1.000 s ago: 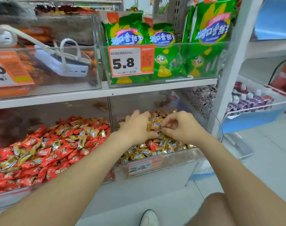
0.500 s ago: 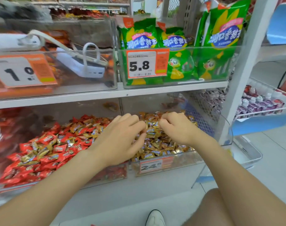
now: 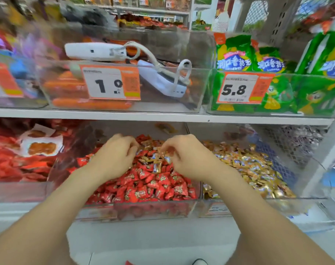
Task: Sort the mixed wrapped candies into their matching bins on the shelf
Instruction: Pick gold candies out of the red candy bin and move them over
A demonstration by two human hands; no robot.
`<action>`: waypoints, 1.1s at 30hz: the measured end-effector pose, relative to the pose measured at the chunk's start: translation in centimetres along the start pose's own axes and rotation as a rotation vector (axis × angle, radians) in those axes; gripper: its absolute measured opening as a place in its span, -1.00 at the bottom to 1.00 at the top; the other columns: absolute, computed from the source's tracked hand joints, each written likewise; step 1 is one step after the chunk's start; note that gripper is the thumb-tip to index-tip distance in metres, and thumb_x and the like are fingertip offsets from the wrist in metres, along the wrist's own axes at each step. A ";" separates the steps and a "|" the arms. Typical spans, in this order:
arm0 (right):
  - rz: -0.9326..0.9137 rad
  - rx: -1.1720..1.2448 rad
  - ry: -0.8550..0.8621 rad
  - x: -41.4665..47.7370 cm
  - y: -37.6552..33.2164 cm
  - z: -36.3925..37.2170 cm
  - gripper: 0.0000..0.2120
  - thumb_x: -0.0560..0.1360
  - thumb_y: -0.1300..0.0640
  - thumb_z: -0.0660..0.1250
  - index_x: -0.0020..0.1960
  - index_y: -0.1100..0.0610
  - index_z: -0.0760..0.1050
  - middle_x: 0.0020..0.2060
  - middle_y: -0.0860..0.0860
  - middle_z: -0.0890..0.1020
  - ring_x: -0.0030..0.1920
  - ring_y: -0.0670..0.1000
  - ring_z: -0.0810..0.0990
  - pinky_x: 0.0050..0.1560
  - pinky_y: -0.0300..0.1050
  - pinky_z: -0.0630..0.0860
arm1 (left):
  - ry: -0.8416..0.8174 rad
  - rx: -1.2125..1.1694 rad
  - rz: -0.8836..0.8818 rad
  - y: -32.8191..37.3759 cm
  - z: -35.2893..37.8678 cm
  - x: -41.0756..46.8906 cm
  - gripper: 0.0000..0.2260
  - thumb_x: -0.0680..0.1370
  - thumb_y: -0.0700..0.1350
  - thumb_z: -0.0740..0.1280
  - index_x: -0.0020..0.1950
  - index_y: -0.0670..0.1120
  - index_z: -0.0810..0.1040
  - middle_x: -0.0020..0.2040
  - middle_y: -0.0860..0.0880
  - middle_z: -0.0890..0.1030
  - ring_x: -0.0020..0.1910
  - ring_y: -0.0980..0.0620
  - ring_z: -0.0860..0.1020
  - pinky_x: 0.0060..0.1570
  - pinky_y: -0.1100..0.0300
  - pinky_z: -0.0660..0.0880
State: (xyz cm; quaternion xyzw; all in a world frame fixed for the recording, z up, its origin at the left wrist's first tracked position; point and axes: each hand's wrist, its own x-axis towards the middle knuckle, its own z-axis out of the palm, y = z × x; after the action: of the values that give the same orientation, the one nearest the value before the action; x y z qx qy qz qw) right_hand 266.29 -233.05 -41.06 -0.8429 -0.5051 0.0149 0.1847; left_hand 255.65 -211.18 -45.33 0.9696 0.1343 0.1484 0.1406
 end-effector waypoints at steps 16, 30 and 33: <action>0.077 0.053 -0.275 6.9 1.8 3.2 -0.64 0.59 0.06 0.48 0.35 -0.13 0.54 0.07 -0.12 0.53 -0.05 -0.13 0.51 -0.06 -0.22 0.36 | -0.375 -0.010 0.157 -3.0 2.5 4.5 -0.25 0.41 -0.38 0.27 0.56 0.10 0.35 0.50 0.01 0.44 0.52 -0.12 0.32 0.51 -0.08 0.31; 0.331 0.359 0.000 4.9 -0.2 1.6 -0.61 0.61 -0.08 0.16 -0.09 0.18 0.60 -0.36 0.02 0.55 -0.32 0.07 0.52 -0.14 0.06 0.56 | -0.332 -0.354 -0.140 -2.3 -1.8 2.0 -0.84 0.64 -0.17 0.37 0.13 0.09 0.62 -0.15 0.04 0.68 -0.28 0.07 0.65 -0.38 0.21 0.51; 0.333 0.296 0.055 4.7 -0.8 1.5 -0.49 0.63 -0.13 0.15 -0.21 0.28 0.53 -0.45 0.04 0.49 -0.40 0.08 0.47 -0.22 -0.03 0.49 | -0.328 -0.603 -0.287 -2.4 -2.1 1.4 -0.85 0.59 -0.27 0.35 0.04 -0.04 0.63 -0.21 -0.03 0.60 -0.31 0.05 0.53 -0.30 0.17 0.47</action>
State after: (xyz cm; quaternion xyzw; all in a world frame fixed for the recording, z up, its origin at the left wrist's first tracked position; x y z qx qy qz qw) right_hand 267.61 -228.26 -41.44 -0.8786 -0.3460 0.0960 0.3149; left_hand 255.75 -208.06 -43.76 0.8668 0.1948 0.0029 0.4589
